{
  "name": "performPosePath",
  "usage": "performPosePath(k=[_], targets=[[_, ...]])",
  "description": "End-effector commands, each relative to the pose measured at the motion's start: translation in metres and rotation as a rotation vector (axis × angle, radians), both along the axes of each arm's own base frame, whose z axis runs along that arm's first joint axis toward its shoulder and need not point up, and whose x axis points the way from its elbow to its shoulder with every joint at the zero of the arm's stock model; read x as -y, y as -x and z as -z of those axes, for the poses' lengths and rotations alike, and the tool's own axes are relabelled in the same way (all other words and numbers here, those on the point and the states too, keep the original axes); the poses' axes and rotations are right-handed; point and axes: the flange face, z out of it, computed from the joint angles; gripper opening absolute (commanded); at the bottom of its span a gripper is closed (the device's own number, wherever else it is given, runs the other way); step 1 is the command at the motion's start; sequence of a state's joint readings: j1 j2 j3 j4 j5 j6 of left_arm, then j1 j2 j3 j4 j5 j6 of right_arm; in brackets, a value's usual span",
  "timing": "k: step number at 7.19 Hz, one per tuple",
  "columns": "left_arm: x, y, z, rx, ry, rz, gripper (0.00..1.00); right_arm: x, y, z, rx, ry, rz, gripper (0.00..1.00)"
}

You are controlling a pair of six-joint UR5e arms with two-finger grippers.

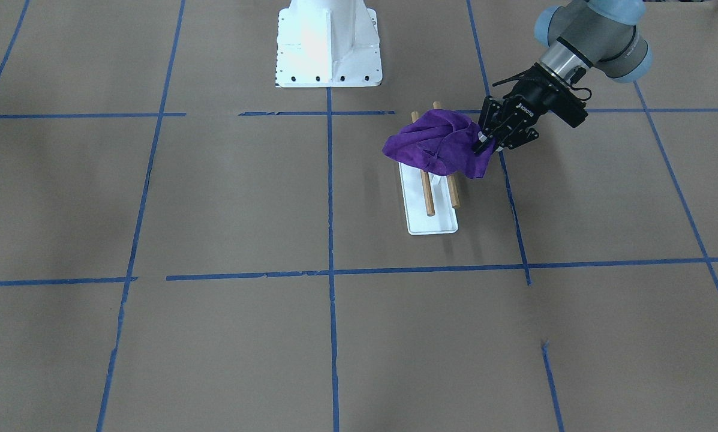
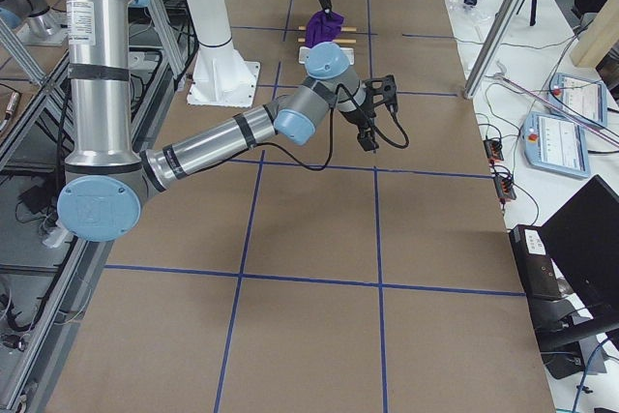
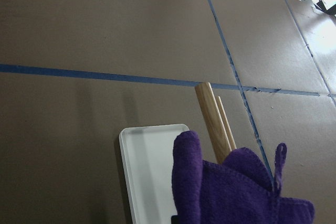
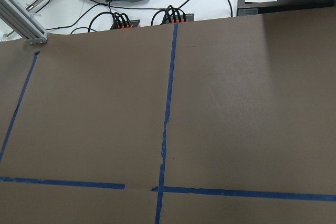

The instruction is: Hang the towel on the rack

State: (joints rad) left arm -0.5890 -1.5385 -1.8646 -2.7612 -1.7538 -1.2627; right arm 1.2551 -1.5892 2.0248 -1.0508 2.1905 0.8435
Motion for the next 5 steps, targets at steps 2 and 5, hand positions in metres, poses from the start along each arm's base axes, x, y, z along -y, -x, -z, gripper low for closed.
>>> performPosePath(k=[2, 5], targets=[[0.003, 0.008, -0.006, 0.012, 0.008, 0.014, 1.0, 0.001, 0.0, -0.004, -0.009, 0.024, -0.003, 1.0], [0.031, 0.047, -0.016, 0.062, 0.055, 0.048, 1.0, 0.004, -0.009, -0.022, -0.072, 0.129, 0.004, 1.0]])
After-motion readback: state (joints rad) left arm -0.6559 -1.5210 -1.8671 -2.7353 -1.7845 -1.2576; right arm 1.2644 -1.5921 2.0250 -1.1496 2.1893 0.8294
